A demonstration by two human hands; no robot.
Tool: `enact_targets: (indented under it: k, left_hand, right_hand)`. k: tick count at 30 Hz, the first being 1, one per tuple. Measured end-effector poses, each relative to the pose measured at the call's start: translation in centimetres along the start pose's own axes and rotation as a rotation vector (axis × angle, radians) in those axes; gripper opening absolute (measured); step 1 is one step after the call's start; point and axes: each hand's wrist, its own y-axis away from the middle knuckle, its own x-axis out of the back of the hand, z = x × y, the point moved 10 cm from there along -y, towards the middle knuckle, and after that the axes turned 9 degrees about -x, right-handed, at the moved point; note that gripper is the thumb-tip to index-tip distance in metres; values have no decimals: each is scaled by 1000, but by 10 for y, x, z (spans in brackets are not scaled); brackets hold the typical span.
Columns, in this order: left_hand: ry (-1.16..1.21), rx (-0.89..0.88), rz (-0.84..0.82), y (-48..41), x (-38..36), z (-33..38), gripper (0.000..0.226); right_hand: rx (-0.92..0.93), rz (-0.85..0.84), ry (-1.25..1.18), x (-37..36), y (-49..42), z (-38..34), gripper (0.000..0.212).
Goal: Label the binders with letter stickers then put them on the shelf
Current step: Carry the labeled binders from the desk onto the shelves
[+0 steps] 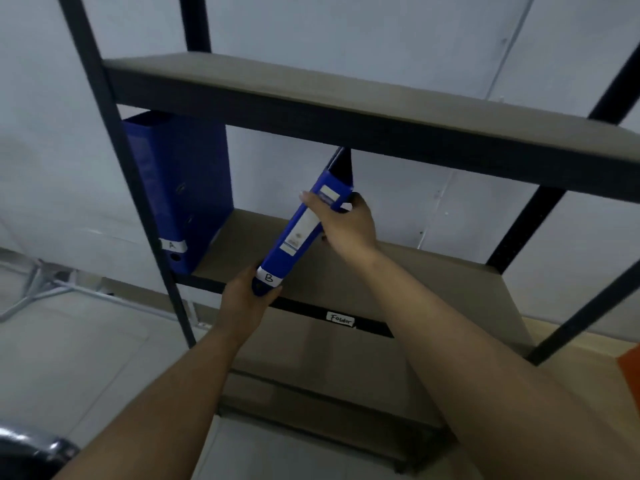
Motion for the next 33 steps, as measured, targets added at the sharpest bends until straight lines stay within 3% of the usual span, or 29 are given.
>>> enact_targets:
  k: [5, 7, 10, 16, 22, 33]
  left_hand:
    - [74, 135, 8, 2, 23, -27, 52]
    - [81, 144, 20, 3, 33, -35, 51]
    - [105, 145, 46, 4, 43, -42, 56]
    - [12, 273, 235, 16, 76, -83, 66]
    - [63, 407, 231, 31, 89, -112, 53]
    - [-69, 316, 140, 11, 99, -117, 31]
  right_hand:
    - [52, -307, 289, -86, 6, -9, 87]
    - [38, -366, 319, -117, 9, -7, 79]
    - [45, -377, 342, -148, 14, -13, 63]
    - [39, -373, 359, -182, 8, -18, 63]
    - [48, -369, 394, -200, 6, -24, 64]
    - [46, -359, 366, -228, -2, -30, 61]
